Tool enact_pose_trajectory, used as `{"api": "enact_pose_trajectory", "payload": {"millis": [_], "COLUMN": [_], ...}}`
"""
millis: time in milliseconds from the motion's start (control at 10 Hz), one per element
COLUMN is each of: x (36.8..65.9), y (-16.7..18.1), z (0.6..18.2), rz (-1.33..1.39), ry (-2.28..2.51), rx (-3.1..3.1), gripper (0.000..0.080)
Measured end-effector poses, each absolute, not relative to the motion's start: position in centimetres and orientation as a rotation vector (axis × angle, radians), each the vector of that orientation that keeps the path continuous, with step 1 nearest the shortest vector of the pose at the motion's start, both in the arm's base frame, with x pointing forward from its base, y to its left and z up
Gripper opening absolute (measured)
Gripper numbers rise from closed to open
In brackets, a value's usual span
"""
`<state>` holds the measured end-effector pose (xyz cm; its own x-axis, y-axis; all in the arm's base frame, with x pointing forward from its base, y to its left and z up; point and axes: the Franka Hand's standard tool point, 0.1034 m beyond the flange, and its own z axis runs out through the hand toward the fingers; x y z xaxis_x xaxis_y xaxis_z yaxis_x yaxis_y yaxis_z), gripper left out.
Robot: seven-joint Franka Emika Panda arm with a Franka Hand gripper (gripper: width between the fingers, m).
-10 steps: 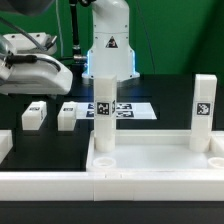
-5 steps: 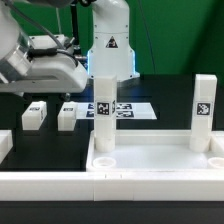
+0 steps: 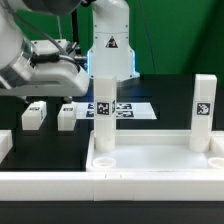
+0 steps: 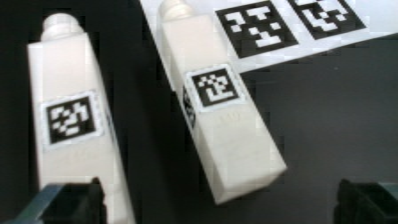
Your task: Assemble desk
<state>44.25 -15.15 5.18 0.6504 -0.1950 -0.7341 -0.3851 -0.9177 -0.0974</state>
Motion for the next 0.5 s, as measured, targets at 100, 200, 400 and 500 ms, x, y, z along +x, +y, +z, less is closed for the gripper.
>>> {"api": "enact_pose_trajectory", "payload": {"millis": [100,200,400,500], "x": [43.7,43.1,42.8,42.8], "y": [-14.8,-14.0,-13.8,-13.6], "z": [4.9,4.9,4.2,4.1], "rz": [1.150,1.176,1.184,1.187], "ry": [0.476,0.488,0.501,0.497], "rx": [-2.599,-2.553,-2.533,-2.535], "gripper": [0.0649,0.0649,0.0649,0.0649]}}
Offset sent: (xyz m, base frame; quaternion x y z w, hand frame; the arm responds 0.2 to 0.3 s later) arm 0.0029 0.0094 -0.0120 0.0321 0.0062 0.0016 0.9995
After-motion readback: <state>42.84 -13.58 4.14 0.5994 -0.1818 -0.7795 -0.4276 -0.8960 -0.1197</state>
